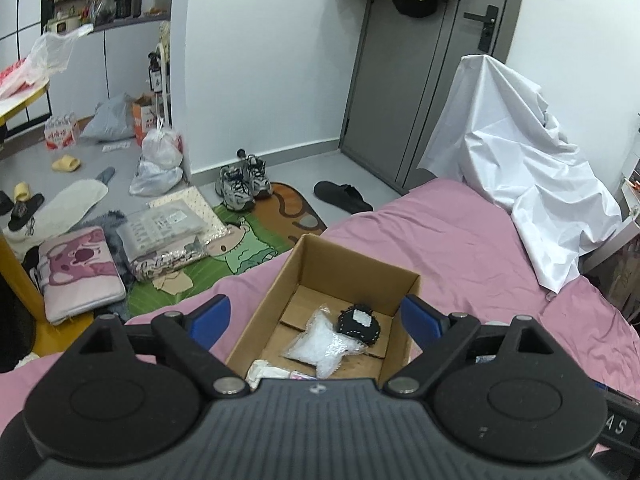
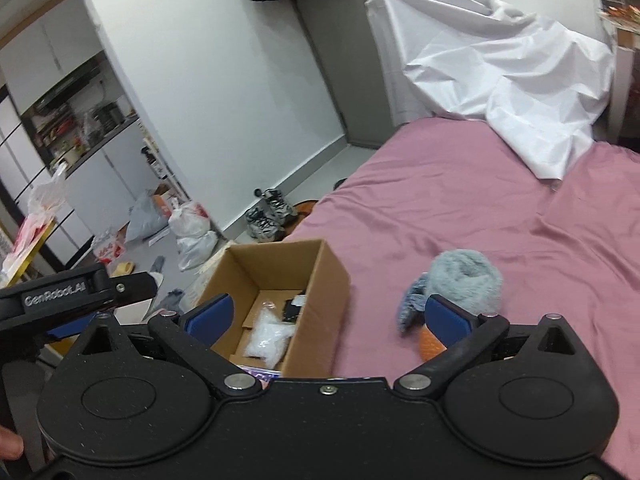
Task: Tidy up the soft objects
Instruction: 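Move both open grippers from the box toward the plushes on the bed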
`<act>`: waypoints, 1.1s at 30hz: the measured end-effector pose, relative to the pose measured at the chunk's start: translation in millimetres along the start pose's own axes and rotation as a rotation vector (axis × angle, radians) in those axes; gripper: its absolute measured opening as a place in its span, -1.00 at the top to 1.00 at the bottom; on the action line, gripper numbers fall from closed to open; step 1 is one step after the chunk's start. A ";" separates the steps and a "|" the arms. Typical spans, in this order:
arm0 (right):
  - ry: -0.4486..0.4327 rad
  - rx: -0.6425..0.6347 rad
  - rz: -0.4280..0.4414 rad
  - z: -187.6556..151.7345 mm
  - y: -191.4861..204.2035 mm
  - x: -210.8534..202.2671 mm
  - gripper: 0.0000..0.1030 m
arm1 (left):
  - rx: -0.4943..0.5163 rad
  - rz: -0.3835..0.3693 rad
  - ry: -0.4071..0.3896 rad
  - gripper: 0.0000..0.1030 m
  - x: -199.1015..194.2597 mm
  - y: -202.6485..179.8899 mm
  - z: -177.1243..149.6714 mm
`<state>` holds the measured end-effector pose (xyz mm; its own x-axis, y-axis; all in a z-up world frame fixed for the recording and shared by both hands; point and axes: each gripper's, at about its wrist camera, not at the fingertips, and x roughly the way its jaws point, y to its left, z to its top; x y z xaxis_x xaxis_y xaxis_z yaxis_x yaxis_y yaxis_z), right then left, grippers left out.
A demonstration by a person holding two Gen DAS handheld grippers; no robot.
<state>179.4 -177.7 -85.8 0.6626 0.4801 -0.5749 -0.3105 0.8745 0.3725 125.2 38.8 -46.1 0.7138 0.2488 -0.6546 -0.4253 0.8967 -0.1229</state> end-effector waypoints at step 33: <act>0.008 -0.013 -0.136 11.2 -63.3 -45.8 -1.00 | 0.076 -0.036 0.045 -0.77 -6.2 -89.9 -31.1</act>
<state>176.4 -255.8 -74.8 0.6939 0.3578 -0.6249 -0.2275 0.9323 0.2812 141.7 -54.7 -54.3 0.7011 0.2009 -0.6841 -0.3553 0.9303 -0.0910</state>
